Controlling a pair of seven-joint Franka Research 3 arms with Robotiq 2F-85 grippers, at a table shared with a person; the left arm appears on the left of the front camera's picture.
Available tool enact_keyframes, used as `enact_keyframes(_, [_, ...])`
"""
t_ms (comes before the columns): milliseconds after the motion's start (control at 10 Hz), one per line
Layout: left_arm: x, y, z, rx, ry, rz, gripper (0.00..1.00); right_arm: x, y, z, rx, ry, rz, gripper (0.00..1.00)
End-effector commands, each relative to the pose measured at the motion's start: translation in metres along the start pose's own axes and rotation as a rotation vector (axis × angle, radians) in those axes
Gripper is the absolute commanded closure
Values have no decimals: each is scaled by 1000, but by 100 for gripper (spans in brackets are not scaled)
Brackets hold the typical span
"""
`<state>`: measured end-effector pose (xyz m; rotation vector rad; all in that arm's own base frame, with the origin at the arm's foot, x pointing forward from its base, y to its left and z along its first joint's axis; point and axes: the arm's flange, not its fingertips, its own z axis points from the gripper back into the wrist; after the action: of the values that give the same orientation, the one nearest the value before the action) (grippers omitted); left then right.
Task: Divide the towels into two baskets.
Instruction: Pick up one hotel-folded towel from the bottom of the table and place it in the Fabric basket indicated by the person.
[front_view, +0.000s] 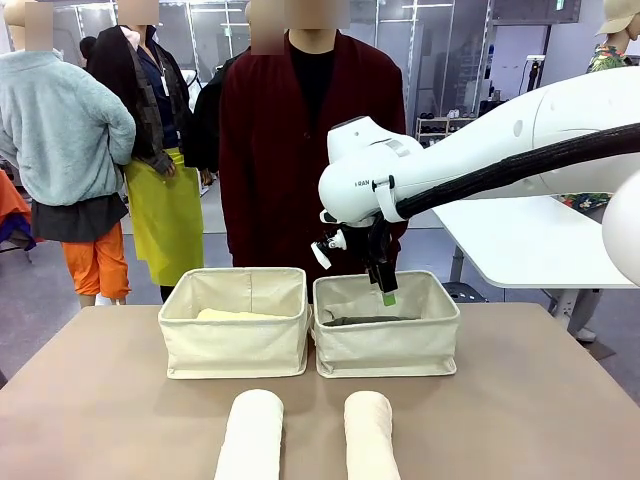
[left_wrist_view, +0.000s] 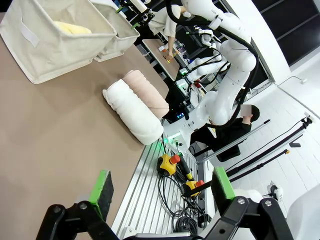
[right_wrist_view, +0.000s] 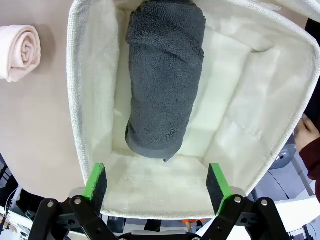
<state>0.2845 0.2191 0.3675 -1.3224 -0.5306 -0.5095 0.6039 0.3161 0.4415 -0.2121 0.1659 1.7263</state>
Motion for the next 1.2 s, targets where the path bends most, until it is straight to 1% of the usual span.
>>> enact_keyframes(0, [-3,-6,0,-2,5,3,0,-16,28,12,-53,-34,-5,0])
enact_keyframes(200, [-3,-6,0,-2,5,3,0,-49,86,33,-106,-107,-20,0])
enact_keyframes(300, [-3,-6,0,-2,5,3,0,-66,109,41,-131,-161,-48,0])
enact_keyframes(500, [-3,-6,0,-2,5,3,0,-112,154,41,-99,-328,-145,0])
enact_keyframes(600, [-3,-6,0,-2,5,3,0,-141,174,36,-75,-428,-204,0])
enact_keyframes(700, [-3,-6,0,-2,5,3,0,-172,194,28,-52,-503,-280,0])
enact_keyframes(1000, [-3,-6,0,-2,5,3,0,-280,261,-5,108,-869,-486,0])
enact_keyframes(1100, [-3,-6,0,-2,5,3,0,-316,279,-19,171,-1010,-550,0])
